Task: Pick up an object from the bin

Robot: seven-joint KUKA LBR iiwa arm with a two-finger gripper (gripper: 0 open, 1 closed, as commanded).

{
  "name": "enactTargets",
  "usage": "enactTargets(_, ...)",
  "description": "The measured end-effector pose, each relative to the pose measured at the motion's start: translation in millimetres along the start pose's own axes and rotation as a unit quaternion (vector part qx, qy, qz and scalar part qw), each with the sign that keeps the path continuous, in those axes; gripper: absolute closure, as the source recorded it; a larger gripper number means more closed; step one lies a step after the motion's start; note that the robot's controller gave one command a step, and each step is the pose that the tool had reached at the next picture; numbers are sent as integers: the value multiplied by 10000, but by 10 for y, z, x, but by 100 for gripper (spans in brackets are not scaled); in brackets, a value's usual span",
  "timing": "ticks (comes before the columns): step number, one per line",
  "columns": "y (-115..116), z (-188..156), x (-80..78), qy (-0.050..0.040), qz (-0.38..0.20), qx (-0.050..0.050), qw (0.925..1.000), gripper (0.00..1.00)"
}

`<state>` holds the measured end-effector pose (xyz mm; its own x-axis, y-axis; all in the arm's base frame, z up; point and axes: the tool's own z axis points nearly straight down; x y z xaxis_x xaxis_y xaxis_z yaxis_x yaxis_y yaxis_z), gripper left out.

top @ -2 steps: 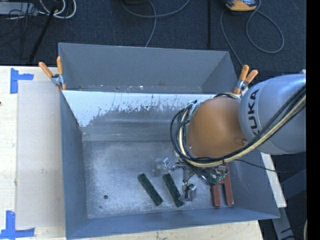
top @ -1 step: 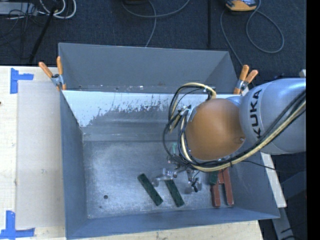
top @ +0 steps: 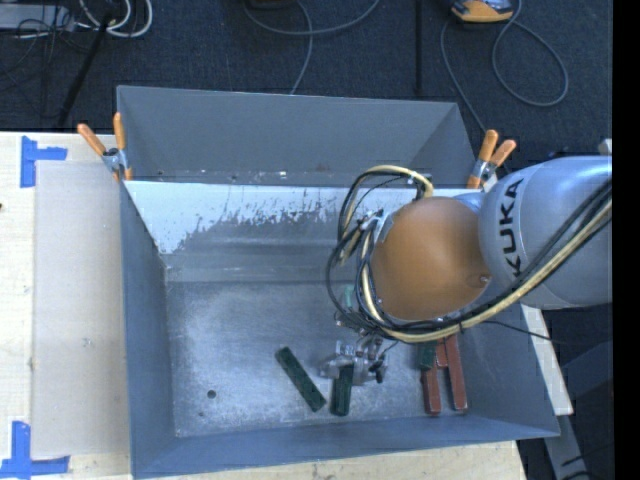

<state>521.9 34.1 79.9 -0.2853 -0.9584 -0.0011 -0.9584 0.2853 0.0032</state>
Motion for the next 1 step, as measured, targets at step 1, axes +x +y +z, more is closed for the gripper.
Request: enactTargets(1, -383, -1410, 83, -12, -246, 57, 9997, 100)
